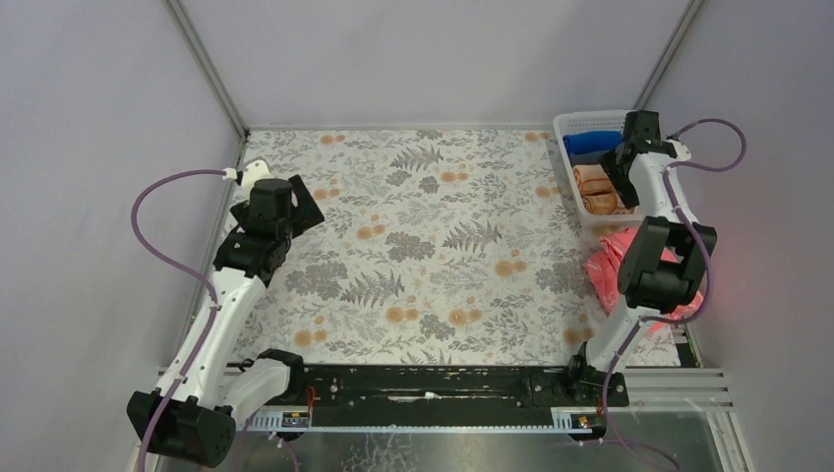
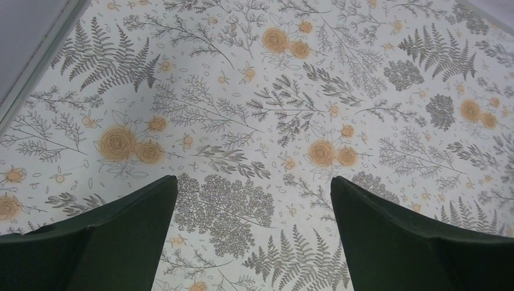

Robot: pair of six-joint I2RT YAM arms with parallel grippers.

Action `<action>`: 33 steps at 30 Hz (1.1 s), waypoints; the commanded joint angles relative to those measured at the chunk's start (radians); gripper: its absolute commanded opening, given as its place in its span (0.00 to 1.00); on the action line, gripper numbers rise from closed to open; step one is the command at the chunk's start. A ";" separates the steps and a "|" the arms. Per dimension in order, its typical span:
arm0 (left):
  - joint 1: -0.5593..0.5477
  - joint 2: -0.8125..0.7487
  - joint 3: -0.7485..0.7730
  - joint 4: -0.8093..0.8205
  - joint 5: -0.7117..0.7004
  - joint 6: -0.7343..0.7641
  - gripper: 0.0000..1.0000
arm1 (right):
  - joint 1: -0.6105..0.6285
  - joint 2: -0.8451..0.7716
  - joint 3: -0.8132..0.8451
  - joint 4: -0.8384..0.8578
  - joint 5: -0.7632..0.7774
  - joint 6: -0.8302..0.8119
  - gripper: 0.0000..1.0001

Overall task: Roll the towels
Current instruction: Place the towel in the bin, then reset both arms

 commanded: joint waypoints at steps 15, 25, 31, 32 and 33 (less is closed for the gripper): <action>0.009 -0.340 0.017 0.050 0.124 0.005 1.00 | 0.167 -1.077 -0.701 0.430 -0.241 -0.480 0.99; 0.010 -0.581 -0.133 0.025 0.033 -0.020 1.00 | 0.382 -1.460 -0.982 0.607 -0.170 -0.697 0.99; 0.009 -0.646 -0.201 0.052 0.038 -0.012 1.00 | 0.410 -1.474 -1.037 0.626 -0.168 -0.697 0.99; 0.010 -0.649 -0.208 0.057 0.036 -0.008 1.00 | 0.411 -1.470 -1.037 0.627 -0.166 -0.698 0.99; 0.009 -0.649 -0.212 0.063 0.034 -0.005 1.00 | 0.411 -1.466 -1.034 0.625 -0.166 -0.699 0.99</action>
